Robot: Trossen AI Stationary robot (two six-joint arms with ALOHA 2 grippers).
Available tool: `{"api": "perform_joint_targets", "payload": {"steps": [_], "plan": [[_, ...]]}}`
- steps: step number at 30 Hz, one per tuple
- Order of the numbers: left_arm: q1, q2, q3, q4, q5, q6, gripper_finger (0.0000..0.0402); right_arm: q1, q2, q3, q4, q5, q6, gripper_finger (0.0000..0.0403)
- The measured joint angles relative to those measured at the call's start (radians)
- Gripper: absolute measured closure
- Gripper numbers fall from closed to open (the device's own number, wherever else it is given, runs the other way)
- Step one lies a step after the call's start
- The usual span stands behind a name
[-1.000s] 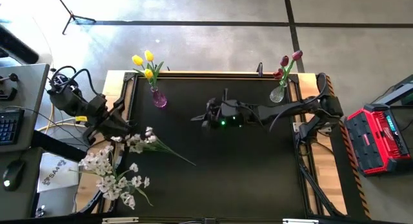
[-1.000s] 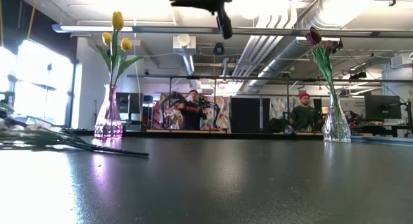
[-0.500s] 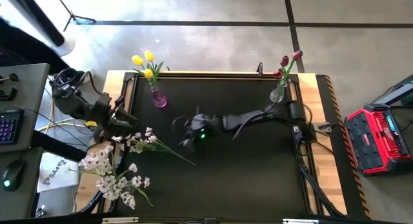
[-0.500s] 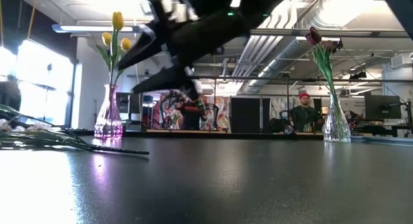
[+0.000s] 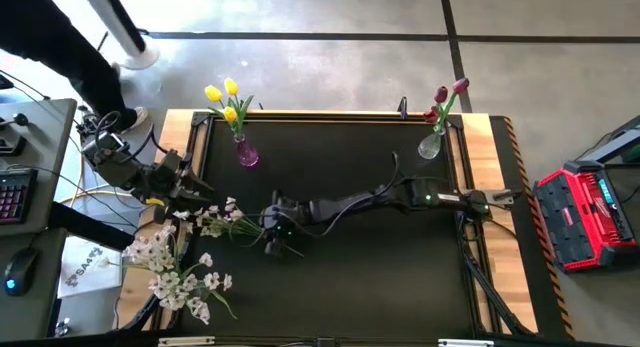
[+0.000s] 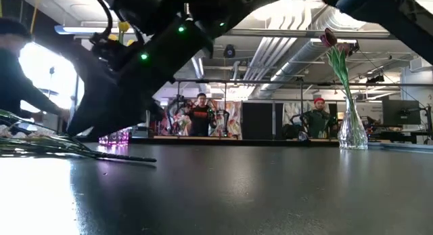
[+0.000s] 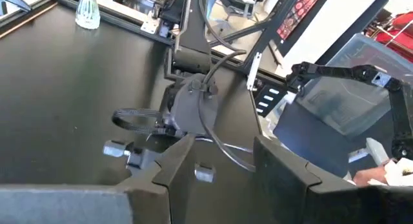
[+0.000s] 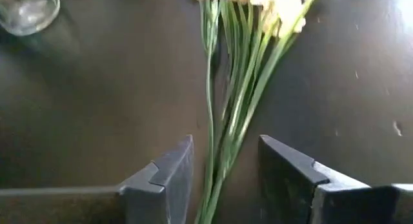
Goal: Sort flowers into vase by color
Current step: Put the white flowers into the bottom transparent vase
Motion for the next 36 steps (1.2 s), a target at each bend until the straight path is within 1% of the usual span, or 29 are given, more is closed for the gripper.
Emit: {"api": "perform_joint_targets", "payload": {"steps": [2,6,9,11,13,14,19,20,23,27,30,36], "plan": [[0.0,0.0,0.0,-0.003,0.001,0.0,0.0256,-0.003,0.027,0.03,0.006,-0.01,0.0,0.0242],[0.0,0.0,0.0,-0.028,0.004,0.0,0.0256,-0.01,0.055,0.034,-0.008,-0.012,0.024,0.0249],[0.0,0.0,0.0,-0.047,0.003,0.0,0.0256,-0.01,0.053,0.035,-0.039,-0.015,0.011,0.0284],[0.0,0.0,0.0,-0.053,-0.016,0.0,0.0256,-0.01,0.053,0.035,-0.051,-0.02,0.0,0.0324],[0.0,0.0,0.0,-0.053,-0.046,-0.004,0.0256,-0.013,0.053,0.035,-0.059,-0.044,0.023,0.0372],[0.0,0.0,0.0,-0.053,-0.055,-0.007,0.0256,-0.015,0.052,0.035,-0.06,-0.056,0.04,0.0386],[0.0,-0.014,0.0,-0.052,-0.063,-0.034,0.0245,-0.016,0.02,0.031,-0.075,-0.077,0.171,0.0398],[0.0,-0.018,0.0,-0.05,-0.065,-0.037,0.0239,-0.017,0.004,0.03,-0.076,-0.065,0.192,0.0399],[0.0,-0.036,0.0,-0.047,-0.068,-0.044,0.0219,-0.015,-0.072,0.031,-0.083,0.022,0.23,0.04],[0.0,-0.065,0.009,-0.045,-0.075,-0.035,0.0192,-0.018,-0.182,0.033,-0.139,0.204,0.227,0.0401],[0.0,-0.078,0.037,-0.045,-0.093,-0.015,0.0181,-0.021,-0.251,0.032,-0.179,0.3,0.205,0.0402],[0.0,-0.088,0.107,-0.041,-0.173,0.047,0.0178,-0.021,-0.369,0.033,-0.182,0.408,0.142,0.0402]]}}
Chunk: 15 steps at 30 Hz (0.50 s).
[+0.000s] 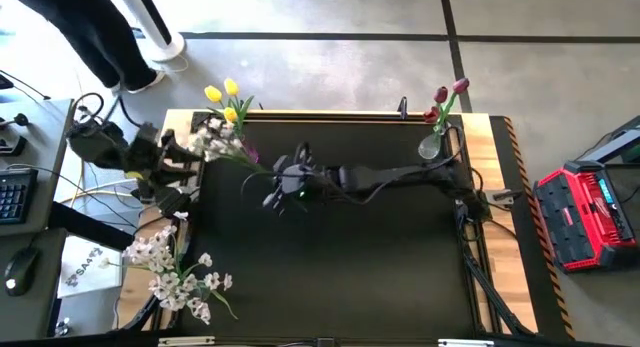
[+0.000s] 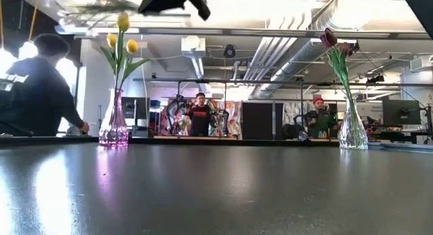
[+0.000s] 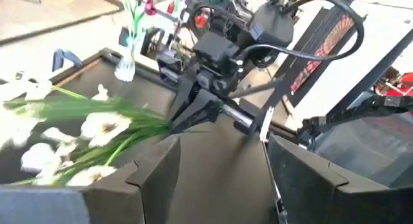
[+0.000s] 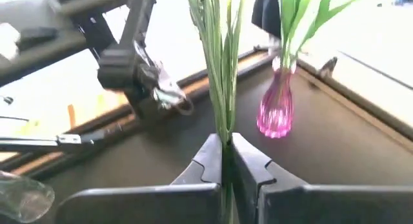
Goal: Sort flowers into vase by color
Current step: Put the white flowers into the bottom transparent vase
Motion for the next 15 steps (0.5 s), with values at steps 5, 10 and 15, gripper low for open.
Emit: {"api": "perform_joint_targets", "payload": {"steps": [5,10,15], "plan": [[0.0,-0.001,0.028,0.009,-0.005,0.023,0.0178,0.009,-0.064,0.0,0.117,-0.02,-0.108,0.0402],[0.0,0.01,0.028,0.024,-0.006,0.046,0.0178,0.012,-0.095,0.0,0.307,-0.158,-0.228,0.0403],[0.0,0.068,-0.01,0.219,-0.019,0.275,0.0178,-0.022,-0.089,0.0,0.438,-0.353,-0.269,0.0403]]}}
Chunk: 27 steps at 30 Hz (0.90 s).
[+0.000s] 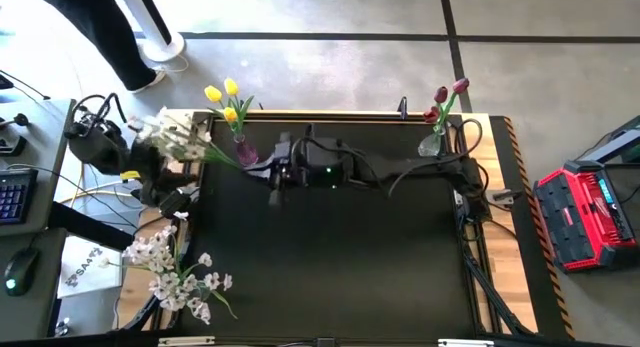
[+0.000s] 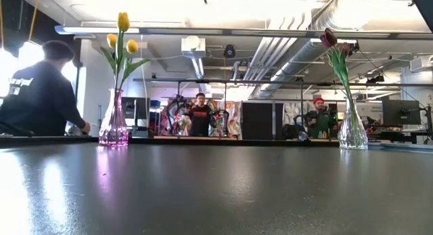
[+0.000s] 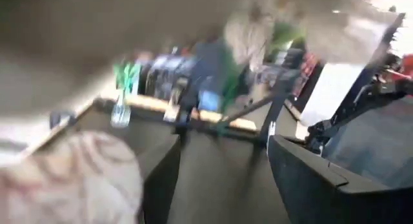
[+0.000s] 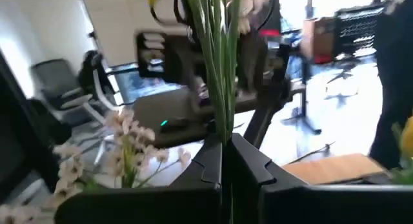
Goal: Sort flowers into vase by color
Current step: Put the white flowers into the bottom transparent vase
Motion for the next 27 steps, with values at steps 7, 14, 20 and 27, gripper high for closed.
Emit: {"api": "perform_joint_targets", "payload": {"steps": [7,14,20,27], "plan": [[0.0,0.119,-0.011,0.258,-0.037,0.266,0.0178,-0.042,0.018,-0.001,0.088,-0.196,0.042,0.0403],[0.007,0.181,-0.011,0.414,-0.077,0.384,0.0178,-0.052,0.018,-0.001,0.08,-0.25,0.043,0.0403],[0.052,0.186,-0.011,0.462,-0.077,0.371,0.0184,-0.057,0.017,-0.001,0.048,-0.295,0.04,0.0403],[0.082,0.187,-0.011,0.45,-0.044,0.322,0.0227,-0.068,0.017,-0.001,0.011,-0.301,0.042,0.0402]]}}
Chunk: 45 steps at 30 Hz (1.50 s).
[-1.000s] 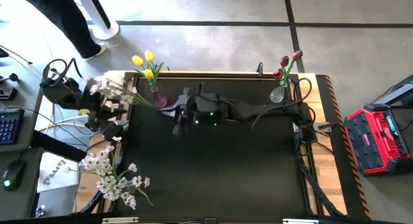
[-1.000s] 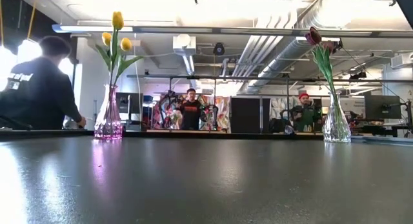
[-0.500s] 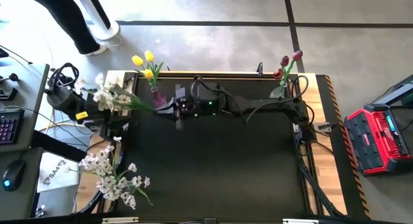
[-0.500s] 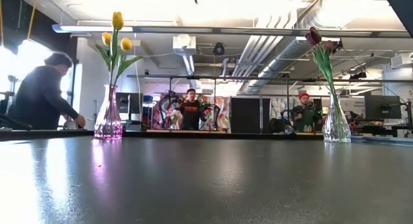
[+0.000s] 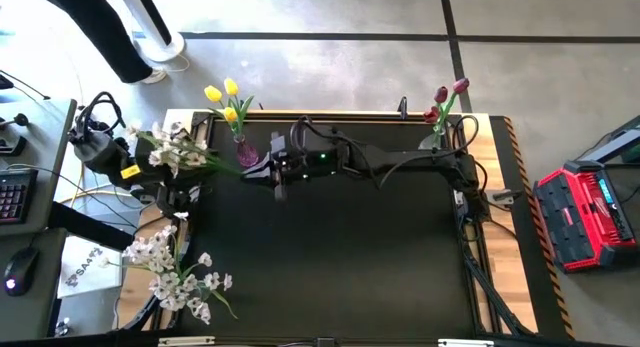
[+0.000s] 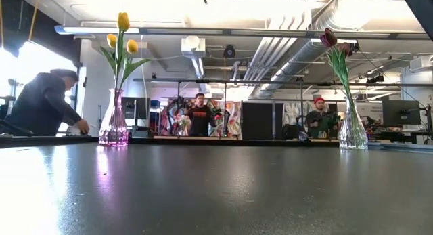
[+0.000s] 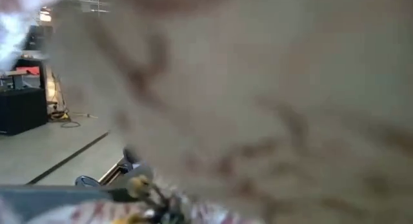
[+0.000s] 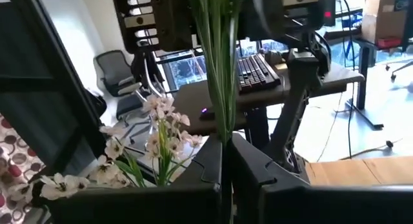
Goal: Sort flowers into vase by color
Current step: Put the white flowers into the bottom transparent vase
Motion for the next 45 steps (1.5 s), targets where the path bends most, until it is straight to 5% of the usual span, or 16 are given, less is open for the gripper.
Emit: {"api": "perform_joint_targets", "payload": {"steps": [4,9,13,17,21,30,45], "plan": [[0.004,-0.004,0.002,-0.057,0.009,-0.016,0.0275,-0.008,0.0,0.0,-0.037,0.024,0.025,0.0379],[0.004,-0.015,0.082,-0.335,0.087,-0.165,0.0359,-0.022,0.0,0.0,-0.122,0.035,0.093,0.03],[0.004,-0.008,0.171,-0.565,0.202,-0.285,0.0393,-0.031,0.0,0.0,-0.191,0.039,0.148,0.0236],[0.004,0.017,0.237,-0.723,0.439,-0.307,0.0394,-0.036,0.0,0.0,-0.246,0.066,0.2,0.0203],[0.003,0.031,0.25,-0.816,0.684,-0.291,0.0398,-0.036,0.0,0.0,-0.261,0.071,0.202,0.0202],[0.004,0.081,0.263,-0.732,0.911,-0.315,0.0398,-0.042,0.0,0.0,-0.282,0.08,0.22,0.0219],[0.003,0.185,0.278,-0.838,0.983,-0.228,0.0398,-0.044,0.0,0.0,-0.294,0.115,0.249,0.022]]}}
